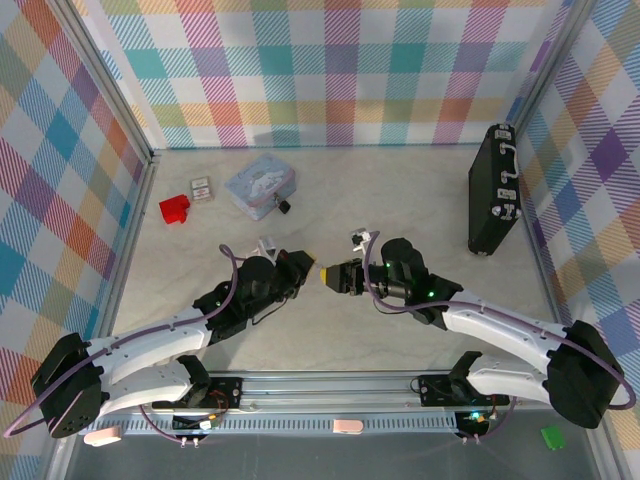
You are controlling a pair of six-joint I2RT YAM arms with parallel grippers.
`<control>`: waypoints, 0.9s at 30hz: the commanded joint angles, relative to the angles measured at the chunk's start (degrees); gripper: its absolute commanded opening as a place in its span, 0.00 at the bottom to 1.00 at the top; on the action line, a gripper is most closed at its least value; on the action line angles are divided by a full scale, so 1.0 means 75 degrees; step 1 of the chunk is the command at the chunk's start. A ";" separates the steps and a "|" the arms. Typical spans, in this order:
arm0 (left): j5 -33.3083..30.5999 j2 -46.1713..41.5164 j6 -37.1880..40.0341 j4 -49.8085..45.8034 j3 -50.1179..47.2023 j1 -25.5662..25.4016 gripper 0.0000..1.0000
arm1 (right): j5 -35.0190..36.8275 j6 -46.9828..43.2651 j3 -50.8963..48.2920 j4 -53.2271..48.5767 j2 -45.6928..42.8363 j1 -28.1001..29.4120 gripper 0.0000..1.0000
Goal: Unlock the padlock with the key
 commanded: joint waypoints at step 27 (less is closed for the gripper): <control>0.2126 0.0241 0.7264 0.0254 0.2073 0.0079 0.00 | -0.2368 0.0851 -0.1589 0.5168 -0.1170 -0.1597 0.80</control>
